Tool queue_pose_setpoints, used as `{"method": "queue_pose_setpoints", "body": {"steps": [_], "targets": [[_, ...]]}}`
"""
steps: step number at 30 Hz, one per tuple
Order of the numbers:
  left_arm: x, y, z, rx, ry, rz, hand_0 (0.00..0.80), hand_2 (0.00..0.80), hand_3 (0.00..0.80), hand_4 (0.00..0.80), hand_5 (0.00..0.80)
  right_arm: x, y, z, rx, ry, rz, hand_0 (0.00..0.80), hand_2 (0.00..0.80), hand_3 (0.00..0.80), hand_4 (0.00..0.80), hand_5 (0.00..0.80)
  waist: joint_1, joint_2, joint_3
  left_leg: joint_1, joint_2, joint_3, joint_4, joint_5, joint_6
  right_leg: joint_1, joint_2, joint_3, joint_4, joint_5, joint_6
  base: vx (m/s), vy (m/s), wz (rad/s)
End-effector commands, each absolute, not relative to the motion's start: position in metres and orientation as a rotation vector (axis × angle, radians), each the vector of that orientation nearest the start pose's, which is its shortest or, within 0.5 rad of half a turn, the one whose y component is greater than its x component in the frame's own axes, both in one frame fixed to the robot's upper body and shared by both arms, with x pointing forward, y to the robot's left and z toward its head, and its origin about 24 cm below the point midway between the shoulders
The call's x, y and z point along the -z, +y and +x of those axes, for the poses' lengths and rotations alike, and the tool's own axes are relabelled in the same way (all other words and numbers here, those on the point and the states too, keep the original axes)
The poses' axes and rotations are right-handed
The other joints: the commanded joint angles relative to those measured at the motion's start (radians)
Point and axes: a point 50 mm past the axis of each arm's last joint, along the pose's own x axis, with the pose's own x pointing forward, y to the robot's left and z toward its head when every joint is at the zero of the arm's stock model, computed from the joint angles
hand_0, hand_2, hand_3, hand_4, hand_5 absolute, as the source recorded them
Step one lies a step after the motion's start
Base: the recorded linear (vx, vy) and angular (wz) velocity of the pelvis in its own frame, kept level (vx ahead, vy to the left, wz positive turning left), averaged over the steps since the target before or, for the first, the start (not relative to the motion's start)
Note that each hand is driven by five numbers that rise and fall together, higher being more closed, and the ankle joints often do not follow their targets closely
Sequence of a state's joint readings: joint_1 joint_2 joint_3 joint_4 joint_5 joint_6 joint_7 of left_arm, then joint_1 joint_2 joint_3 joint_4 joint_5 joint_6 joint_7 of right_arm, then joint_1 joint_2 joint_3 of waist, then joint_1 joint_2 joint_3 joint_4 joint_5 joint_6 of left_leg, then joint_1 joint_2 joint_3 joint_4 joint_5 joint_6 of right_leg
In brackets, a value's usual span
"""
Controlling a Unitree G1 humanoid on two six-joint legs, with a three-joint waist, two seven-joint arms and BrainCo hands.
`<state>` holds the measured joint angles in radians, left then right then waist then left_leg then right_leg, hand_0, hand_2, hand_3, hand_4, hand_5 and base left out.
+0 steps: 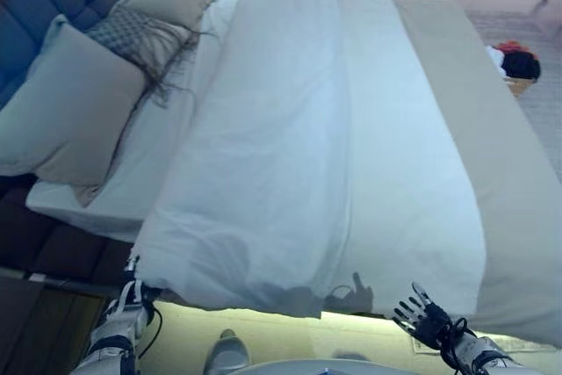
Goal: Make the bed neatly
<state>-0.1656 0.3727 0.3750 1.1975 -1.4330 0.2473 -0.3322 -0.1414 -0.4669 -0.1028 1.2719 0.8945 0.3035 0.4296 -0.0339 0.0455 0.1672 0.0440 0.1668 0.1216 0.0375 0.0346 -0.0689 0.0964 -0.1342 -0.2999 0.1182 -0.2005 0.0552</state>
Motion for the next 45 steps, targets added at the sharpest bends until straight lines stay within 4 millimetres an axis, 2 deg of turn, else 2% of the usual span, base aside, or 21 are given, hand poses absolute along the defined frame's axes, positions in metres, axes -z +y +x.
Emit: {"method": "queue_pose_setpoints", "body": {"steps": [1,5,9,11,13,15,18,22,23,29,33,38,40,43,45], "targets": [[0.097,0.339,0.139,-0.776,0.203,-1.372,0.800,0.800,0.800,0.800,0.800,0.111,-0.315,0.138,0.404,0.896,0.808,0.000,0.000,0.000,0.000,0.000,0.061,0.010,-0.046,0.023,0.014,0.003,0.049,-0.050,-0.083,-0.032,-0.098,0.001,0.118,0.050,0.052,-0.048,0.319,0.58],[0.098,0.344,0.131,-0.777,0.240,-1.363,0.800,0.800,0.800,0.800,0.800,0.113,-0.313,0.138,0.408,0.901,0.825,0.000,0.000,0.000,0.000,0.000,0.066,0.004,-0.057,0.053,-0.041,0.018,0.003,-0.075,-0.050,-0.002,-0.134,0.014,0.041,0.116,0.096,-0.044,0.309,0.08],[0.092,0.350,0.135,-0.765,0.249,-1.371,0.800,0.800,0.800,0.800,0.800,0.113,-0.311,0.140,0.418,0.889,0.841,0.000,0.000,0.000,0.000,0.000,0.073,0.001,-0.066,0.061,-0.090,0.030,-0.023,-0.094,-0.018,0.007,-0.173,0.016,-0.014,0.189,0.111,-0.078,0.274,0.00],[0.093,0.348,0.138,-0.761,0.257,-1.373,0.800,0.800,0.800,0.800,0.800,0.115,-0.305,0.142,0.409,0.884,0.850,0.000,0.000,0.000,0.000,0.000,0.081,-0.003,-0.067,0.064,-0.115,0.041,-0.036,-0.100,-0.003,-0.003,-0.196,-0.002,-0.021,0.239,0.122,-0.098,0.248,0.02],[0.093,0.350,0.136,-0.779,0.246,-1.374,0.800,0.800,0.800,0.800,0.800,0.117,-0.299,0.144,0.384,0.897,0.852,0.000,0.000,0.000,0.000,0.000,0.089,-0.005,-0.069,0.074,-0.128,0.070,-0.053,-0.100,0.007,-0.019,-0.203,-0.035,-0.006,0.261,0.130,-0.098,0.207,-0.02],[0.092,0.352,0.134,-0.784,0.240,-1.366,0.800,0.800,0.800,0.800,0.800,0.120,-0.291,0.145,0.358,0.919,0.858,0.000,0.000,0.000,0.000,0.000,0.098,-0.007,-0.066,0.087,-0.133,0.097,-0.074,-0.098,0.018,-0.033,-0.177,-0.060,0.046,0.232,0.132,-0.090,0.147,-0.17],[0.091,0.351,0.139,-0.759,0.252,-1.336,0.800,0.800,0.800,0.800,0.800,0.123,-0.287,0.140,0.356,0.923,0.878,0.000,0.000,0.000,0.000,0.000,0.098,-0.021,-0.072,0.084,-0.142,0.083,-0.094,-0.089,0.031,-0.041,-0.083,-0.053,0.064,0.158,0.107,-0.054,0.023,-0.18],[0.089,0.348,0.148,-0.727,0.263,-1.321,0.800,0.800,0.800,0.800,0.800,0.123,-0.288,0.139,0.358,0.907,0.886,0.000,0.000,0.000,0.000,0.000,0.098,-0.035,-0.072,0.081,-0.147,0.055,-0.107,-0.082,0.032,-0.027,-0.046,-0.026,0.018,0.143,0.089,-0.033,-0.046,0.04],[0.089,0.347,0.149,-0.723,0.276,-1.318,0.000,0.000,0.000,0.000,0.000,0.123,-0.288,0.140,0.360,0.904,0.883,0.000,0.000,0.000,0.000,0.000,0.099,-0.036,-0.073,0.075,-0.145,0.056,-0.109,-0.076,0.031,-0.027,-0.041,-0.029,0.006,0.147,0.086,-0.047,-0.066,0.02],[0.098,0.341,0.137,-0.757,0.367,-1.328,0.000,0.000,0.000,0.000,0.000,0.121,-0.292,0.139,0.367,0.909,0.877,0.000,0.000,0.000,0.000,0.000,0.104,-0.042,-0.072,0.076,-0.136,0.067,-0.110,-0.075,0.024,-0.003,-0.023,-0.033,-0.038,0.141,0.077,-0.017,-0.053,0.02],[0.112,0.327,0.120,-0.749,0.513,-1.290,0.000,0.000,0.000,0.000,0.000,0.123,-0.294,0.134,0.394,0.920,0.884,0.000,0.000,0.000,0.000,0.000,0.109,-0.048,-0.074,0.079,-0.132,0.063,-0.117,-0.073,0.018,0.018,-0.012,-0.036,-0.071,0.147,0.073,0.004,-0.035,0.08],[0.130,0.306,0.090,-0.740,0.704,-1.262,0.000,0.000,0.000,0.000,0.000,0.125,-0.294,0.126,0.415,0.924,0.900,0.000,0.000,0.000,0.000,0.000,0.122,-0.055,-0.079,0.077,-0.130,0.057,-0.123,-0.071,0.012,0.036,-0.004,-0.046,-0.102,0.156,0.070,0.003,-0.008,0.05],[0.137,0.297,0.070,-0.753,0.785,-1.264,0.000,0.000,0.000,0.000,0.000,0.126,-0.294,0.125,0.415,0.917,0.913,0.000,0.000,0.000,0.000,0.000,0.132,-0.056,-0.076,0.075,-0.130,0.055,-0.125,-0.070,0.012,0.041,-0.003,-0.054,-0.110,0.159,0.068,-0.003,-0.003,0.04],[0.141,0.293,0.048,-0.755,0.865,-1.257,0.000,0.000,0.000,0.000,0.000,0.127,-0.292,0.123,0.412,0.914,0.922,0.000,0.000,0.000,0.000,0.000,0.143,-0.054,-0.072,0.073,-0.131,0.051,-0.125,-0.070,0.011,0.047,-0.002,-0.062,-0.117,0.162,0.068,-0.005,-0.007,0.12],[0.141,0.292,0.042,-0.728,0.883,-1.264,0.000,0.000,0.000,0.000,0.000,0.127,-0.291,0.124,0.407,0.918,0.923,0.000,0.000,0.000,0.000,0.000,0.146,-0.053,-0.072,0.072,-0.131,0.049,-0.125,-0.070,0.011,0.049,-0.001,-0.065,-0.118,0.162,0.067,-0.002,-0.013,0.17]]}}
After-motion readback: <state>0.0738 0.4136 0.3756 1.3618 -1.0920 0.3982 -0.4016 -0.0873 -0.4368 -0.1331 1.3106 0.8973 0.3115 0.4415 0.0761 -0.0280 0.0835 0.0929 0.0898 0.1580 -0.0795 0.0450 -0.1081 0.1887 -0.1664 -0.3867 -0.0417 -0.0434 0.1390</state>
